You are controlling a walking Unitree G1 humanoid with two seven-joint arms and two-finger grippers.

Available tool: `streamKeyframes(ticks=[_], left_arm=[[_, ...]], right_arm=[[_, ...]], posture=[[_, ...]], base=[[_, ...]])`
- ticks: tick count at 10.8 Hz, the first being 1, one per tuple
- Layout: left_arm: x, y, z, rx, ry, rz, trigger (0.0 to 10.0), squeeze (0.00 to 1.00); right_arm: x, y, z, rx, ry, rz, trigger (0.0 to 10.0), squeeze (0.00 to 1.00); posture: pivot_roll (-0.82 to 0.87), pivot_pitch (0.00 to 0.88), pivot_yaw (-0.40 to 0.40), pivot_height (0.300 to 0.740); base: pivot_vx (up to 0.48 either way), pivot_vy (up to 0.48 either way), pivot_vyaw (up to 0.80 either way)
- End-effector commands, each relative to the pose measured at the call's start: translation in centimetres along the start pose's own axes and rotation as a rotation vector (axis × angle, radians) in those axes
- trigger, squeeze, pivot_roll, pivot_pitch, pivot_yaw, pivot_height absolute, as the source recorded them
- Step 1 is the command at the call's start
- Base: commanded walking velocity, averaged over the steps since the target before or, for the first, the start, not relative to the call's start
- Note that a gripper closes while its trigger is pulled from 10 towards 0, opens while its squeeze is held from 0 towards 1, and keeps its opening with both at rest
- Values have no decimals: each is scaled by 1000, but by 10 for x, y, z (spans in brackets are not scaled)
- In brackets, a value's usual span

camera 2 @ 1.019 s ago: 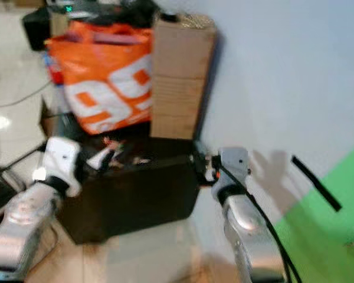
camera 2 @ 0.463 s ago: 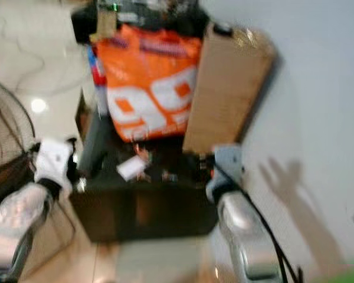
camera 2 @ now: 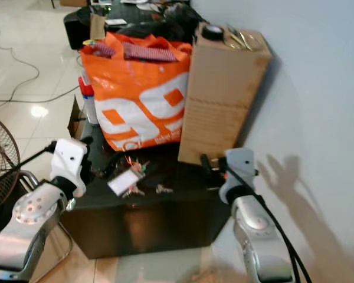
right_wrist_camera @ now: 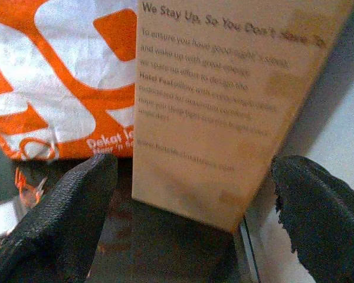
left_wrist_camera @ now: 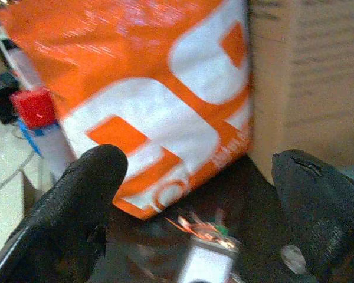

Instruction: Hang keys on a hook

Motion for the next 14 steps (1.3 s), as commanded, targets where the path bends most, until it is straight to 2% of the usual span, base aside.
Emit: streamKeyframes(ticks=[1,7,9,12,14], left_arm=[[0,4,6,-16,18,-7,10000,0],[-3,5,4,-11,32,-20,10000,0],[-3,4,5,-28,31,-22,10000,0],[-1,-3,1,-78,-61,35,10000,0],[2,-11,-4,-94,-148,82,10000,0]], right_arm=[[-3,5,5,-2,19,-14,10000,1000],[-9,11,-2,17,20,-18,10000,1000],[-9,7,0,43,46,0,10000,1000],[-15,9,2,94,92,4,10000,1000],[-20,2,11,194,238,61,10000,1000]], posture=[[-7,0,-81,740],[-23,0,-91,740],[-24,0,-99,740],[-20,0,-79,740],[-32,0,-77,740]], base=[[379,0,0],[374,0,0],[0,0,0],[0,0,0],[0,0,0]])
Point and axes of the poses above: a point about 5 cm out from each wrist's last joint towards the gripper, its own x axis pointing back from the gripper into the wrist, its own y axis along the axis of the wrist's last joint, z = x × y, the point moved 6 cm from there along -x, pointing out of the wrist towards the gripper, and after that the axes turned 8 degrees about x, right-handed, at the moved point
